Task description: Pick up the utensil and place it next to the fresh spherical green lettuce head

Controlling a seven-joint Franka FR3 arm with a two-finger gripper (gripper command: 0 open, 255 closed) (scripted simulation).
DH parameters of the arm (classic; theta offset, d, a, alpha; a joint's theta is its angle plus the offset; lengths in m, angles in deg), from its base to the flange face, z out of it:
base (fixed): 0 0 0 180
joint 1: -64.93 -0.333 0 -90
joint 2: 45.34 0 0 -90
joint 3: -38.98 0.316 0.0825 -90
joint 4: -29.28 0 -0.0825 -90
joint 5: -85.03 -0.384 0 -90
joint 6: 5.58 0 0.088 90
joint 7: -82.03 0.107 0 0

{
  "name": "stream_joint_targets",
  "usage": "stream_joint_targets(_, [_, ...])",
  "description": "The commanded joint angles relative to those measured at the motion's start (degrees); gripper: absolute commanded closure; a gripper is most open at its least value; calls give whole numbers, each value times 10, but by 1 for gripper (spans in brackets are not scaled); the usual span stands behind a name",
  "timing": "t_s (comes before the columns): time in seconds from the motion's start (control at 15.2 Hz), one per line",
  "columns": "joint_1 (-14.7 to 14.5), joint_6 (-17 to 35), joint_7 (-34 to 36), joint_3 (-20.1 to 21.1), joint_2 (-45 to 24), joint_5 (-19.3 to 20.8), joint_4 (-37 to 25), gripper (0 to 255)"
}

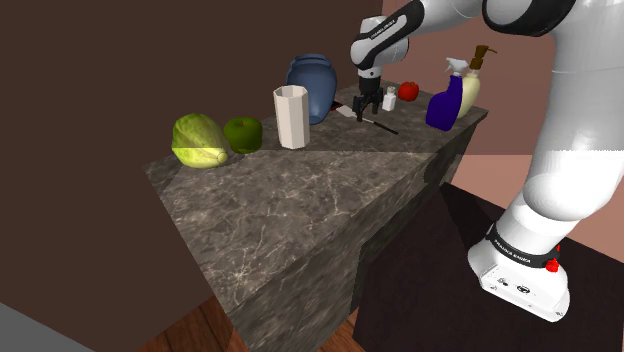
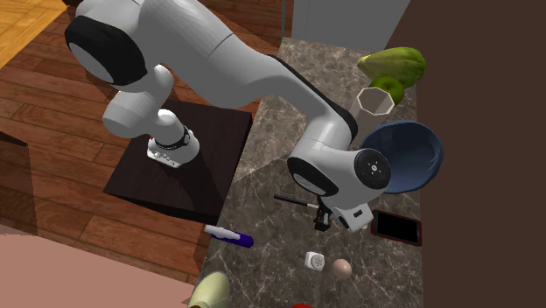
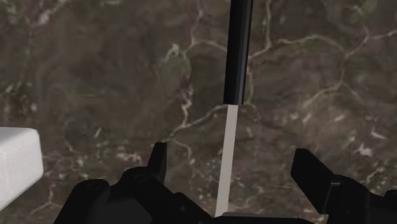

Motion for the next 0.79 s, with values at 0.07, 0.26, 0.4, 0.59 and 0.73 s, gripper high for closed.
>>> stream_joint_targets(0.07, [0,0,0,0,0,0,0,0])
stream_joint_targets(0.26, [0,0,0,0,0,0,0,255])
stream_joint_targets(0.4, [0,0,0,0,0,0,0,255])
stream_joint_targets(0.59, [0,0,0,0,0,0,0,255])
stream_joint_targets(0.73, [0,0,0,0,0,0,0,255])
